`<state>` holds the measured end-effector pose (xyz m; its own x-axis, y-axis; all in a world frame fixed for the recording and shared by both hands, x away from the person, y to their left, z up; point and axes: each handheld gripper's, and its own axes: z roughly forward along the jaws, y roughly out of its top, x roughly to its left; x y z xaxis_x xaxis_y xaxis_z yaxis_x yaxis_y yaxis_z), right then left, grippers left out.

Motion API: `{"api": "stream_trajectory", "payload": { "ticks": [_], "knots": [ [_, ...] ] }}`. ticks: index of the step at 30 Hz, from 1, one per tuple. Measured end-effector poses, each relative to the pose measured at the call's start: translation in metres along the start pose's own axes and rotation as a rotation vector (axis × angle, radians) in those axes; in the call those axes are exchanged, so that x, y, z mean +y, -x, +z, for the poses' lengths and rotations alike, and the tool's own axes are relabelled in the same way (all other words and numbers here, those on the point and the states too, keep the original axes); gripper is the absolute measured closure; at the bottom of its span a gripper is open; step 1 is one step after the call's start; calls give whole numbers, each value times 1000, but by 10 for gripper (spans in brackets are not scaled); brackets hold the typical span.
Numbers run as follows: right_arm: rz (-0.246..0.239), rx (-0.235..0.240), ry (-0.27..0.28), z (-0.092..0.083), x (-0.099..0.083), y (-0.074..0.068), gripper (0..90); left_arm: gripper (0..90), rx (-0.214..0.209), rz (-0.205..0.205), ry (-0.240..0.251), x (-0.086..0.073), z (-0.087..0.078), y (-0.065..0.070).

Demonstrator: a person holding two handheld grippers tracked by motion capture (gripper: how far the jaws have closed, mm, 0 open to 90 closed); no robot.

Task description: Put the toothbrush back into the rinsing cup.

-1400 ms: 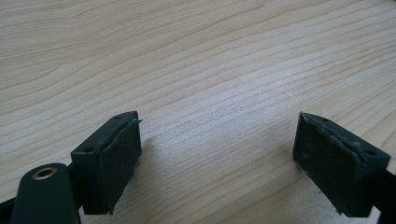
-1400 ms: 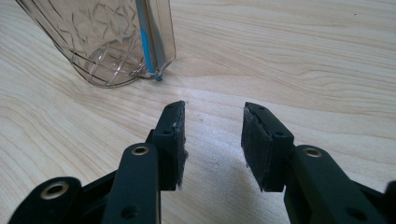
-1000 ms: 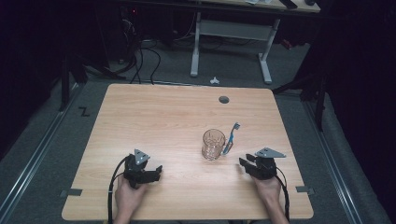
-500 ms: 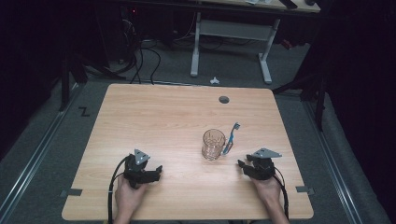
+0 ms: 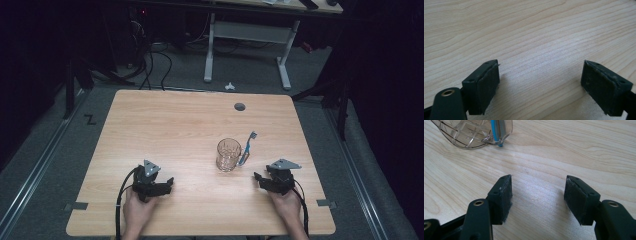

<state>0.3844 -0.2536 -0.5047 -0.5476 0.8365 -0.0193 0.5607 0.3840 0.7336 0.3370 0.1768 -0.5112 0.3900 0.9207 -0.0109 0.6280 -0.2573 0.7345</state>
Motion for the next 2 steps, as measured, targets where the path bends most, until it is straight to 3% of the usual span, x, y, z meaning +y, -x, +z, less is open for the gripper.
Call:
{"api": "stream_trajectory", "payload": {
  "ticks": [2],
  "knots": [
    [0,0,0,0,0,0,400,158,0,0,0,0,0,0]
  ]
}}
